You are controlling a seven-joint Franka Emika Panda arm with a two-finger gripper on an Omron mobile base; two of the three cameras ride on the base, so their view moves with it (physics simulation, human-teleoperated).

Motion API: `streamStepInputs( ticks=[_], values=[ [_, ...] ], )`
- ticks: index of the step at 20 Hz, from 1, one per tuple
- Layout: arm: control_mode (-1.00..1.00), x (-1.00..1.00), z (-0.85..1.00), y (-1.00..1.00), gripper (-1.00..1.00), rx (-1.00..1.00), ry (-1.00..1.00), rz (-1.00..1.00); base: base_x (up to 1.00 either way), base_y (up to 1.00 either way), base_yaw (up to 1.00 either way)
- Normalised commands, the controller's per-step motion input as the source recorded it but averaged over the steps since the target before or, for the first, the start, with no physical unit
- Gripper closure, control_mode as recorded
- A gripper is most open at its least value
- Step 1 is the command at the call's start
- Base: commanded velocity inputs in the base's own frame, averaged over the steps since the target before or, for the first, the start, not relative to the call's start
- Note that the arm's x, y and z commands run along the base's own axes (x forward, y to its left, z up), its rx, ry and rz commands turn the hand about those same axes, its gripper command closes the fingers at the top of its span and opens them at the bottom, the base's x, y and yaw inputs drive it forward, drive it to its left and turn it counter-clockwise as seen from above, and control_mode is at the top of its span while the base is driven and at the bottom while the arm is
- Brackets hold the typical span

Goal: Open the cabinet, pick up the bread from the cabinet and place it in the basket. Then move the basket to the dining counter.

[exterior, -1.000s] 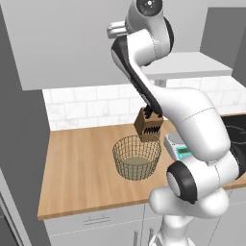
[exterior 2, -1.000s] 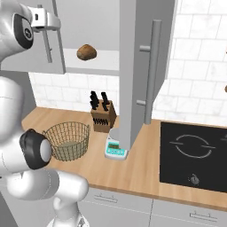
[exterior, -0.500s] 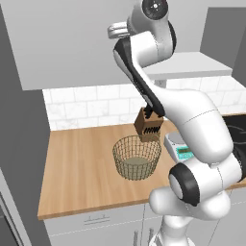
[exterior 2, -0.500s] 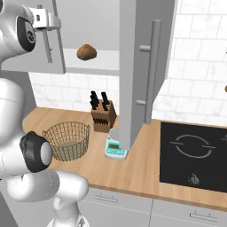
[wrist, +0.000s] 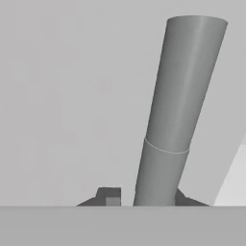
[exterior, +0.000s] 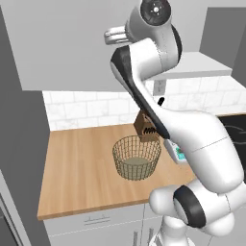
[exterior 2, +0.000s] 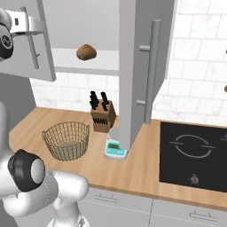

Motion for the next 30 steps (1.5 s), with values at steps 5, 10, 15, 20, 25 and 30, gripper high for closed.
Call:
streamStepInputs(
  ticks=[5,10,15,20,25,30],
  values=[
    [-1.00,-1.00,0.00,0.98,1.00,0.00,0.00,-0.09,0.00,0.00,0.00],
    [-1.00,-1.00,0.00,1.00,1.00,0.00,0.01,-0.15,0.00,0.00,0.00],
    [-1.00,-0.98,0.00,1.00,1.00,0.00,0.14,-0.19,0.00,0.00,0.00],
    [-1.00,-0.80,-0.37,0.84,1.00,0.09,0.26,-0.06,0.00,0.00,0.00],
    [-1.00,-0.49,-0.50,0.63,-1.00,0.01,0.03,-0.08,0.00,0.00,0.00],
    [-1.00,-0.48,-0.07,0.02,-1.00,0.01,-0.02,-0.13,0.00,0.00,0.00]
  ],
)
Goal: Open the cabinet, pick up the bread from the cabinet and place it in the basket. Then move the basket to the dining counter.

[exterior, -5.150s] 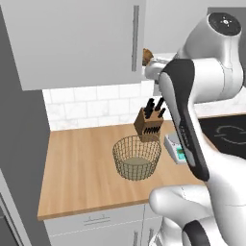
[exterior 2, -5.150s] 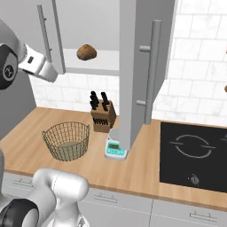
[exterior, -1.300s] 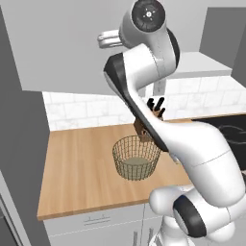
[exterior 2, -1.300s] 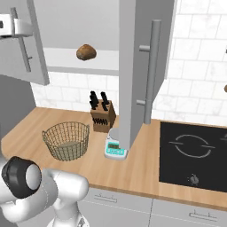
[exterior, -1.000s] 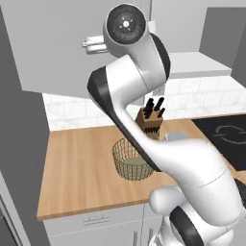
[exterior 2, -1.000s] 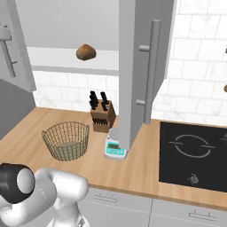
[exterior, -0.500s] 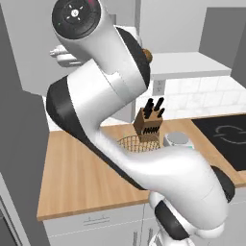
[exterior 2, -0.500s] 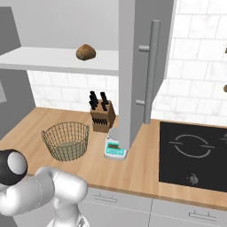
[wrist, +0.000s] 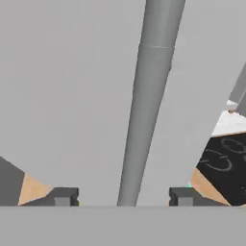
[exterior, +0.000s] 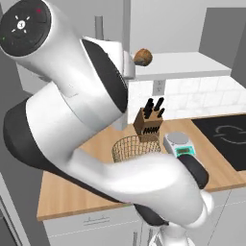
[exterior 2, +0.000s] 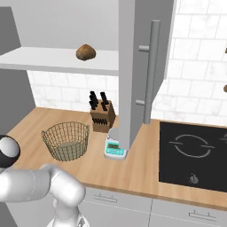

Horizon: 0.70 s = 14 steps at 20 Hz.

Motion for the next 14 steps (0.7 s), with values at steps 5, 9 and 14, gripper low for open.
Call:
streamStepInputs(
  ticks=[5,9,14],
  values=[
    [-1.00,-1.00,-0.11,-0.68,-1.00,0.00,-0.22,-0.06,0.00,0.00,0.00],
    [-1.00,-0.68,0.00,-0.77,-1.00,0.05,0.19,-0.12,0.00,0.00,0.00],
    [-1.00,-0.16,0.06,-0.44,-1.00,0.06,0.78,-0.26,0.00,0.00,0.00]
  ],
)
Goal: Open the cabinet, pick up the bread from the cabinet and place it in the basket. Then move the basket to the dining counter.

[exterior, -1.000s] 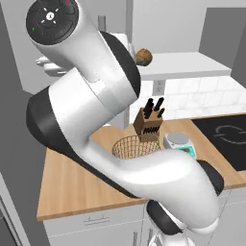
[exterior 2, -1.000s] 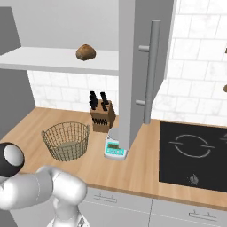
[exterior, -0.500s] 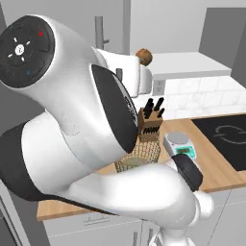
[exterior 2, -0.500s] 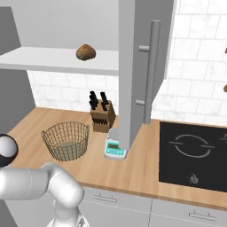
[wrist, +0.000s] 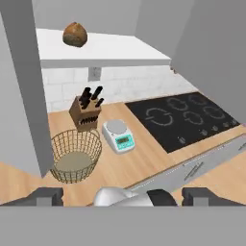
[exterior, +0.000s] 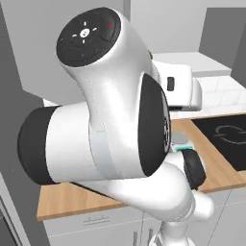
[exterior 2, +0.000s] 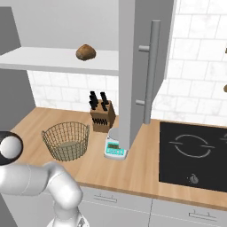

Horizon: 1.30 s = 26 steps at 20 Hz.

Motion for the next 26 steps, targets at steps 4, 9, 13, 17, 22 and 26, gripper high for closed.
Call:
streamStepInputs(
  ticks=[4,9,13,17,22,26],
  values=[
    [-1.00,-0.94,0.25,-0.76,-1.00,0.23,0.68,-0.26,0.00,0.00,0.00],
    [-1.00,-1.00,0.21,-0.73,-1.00,0.26,0.59,-0.23,0.00,0.00,0.00],
    [-1.00,-0.20,-0.16,-0.53,-1.00,0.48,0.39,-0.03,0.00,0.00,0.00],
    [-1.00,0.51,-0.28,-0.57,-1.00,0.60,-0.02,0.01,0.00,0.00,0.00],
    [-1.00,0.68,-0.26,-0.17,-1.00,0.51,-0.20,0.08,0.00,0.00,0.00],
    [-1.00,0.98,-0.10,0.03,-1.00,0.44,-0.02,0.02,0.00,0.00,0.00]
  ],
)
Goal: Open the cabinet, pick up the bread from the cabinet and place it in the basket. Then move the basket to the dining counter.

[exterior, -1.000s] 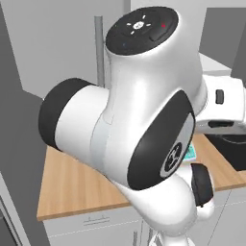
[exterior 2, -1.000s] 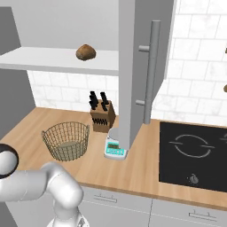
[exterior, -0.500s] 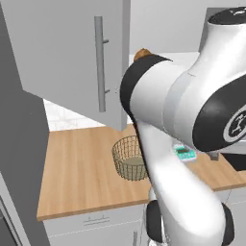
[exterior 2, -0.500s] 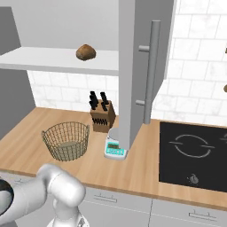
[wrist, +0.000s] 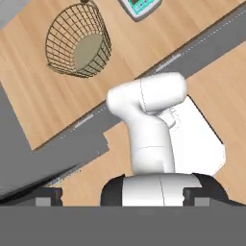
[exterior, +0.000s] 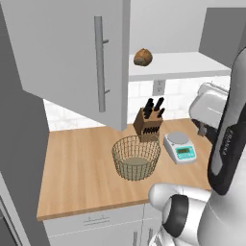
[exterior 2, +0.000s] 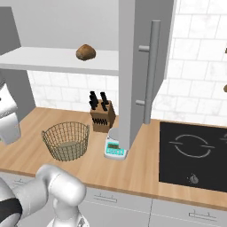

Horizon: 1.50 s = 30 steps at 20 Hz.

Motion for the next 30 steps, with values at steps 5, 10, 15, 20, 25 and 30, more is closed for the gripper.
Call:
streamStepInputs(
  ticks=[5,10,15,20,25,30],
  values=[
    [-1.00,0.87,-0.38,0.24,-1.00,0.41,-0.09,-0.07,0.00,0.00,0.00],
    [-1.00,0.28,-0.40,0.38,-1.00,0.26,-0.14,-0.10,0.00,0.00,0.00],
    [-1.00,0.33,0.19,0.38,-1.00,0.35,0.10,0.19,0.00,0.00,0.00],
    [-1.00,0.69,0.51,0.21,-1.00,0.32,0.12,0.19,0.00,0.00,0.00],
    [-1.00,0.85,0.12,0.25,-1.00,0.14,0.00,0.05,0.00,0.00,0.00],
    [-1.00,0.74,0.37,0.74,-1.00,0.14,0.01,0.06,0.00,0.00,0.00]
  ],
)
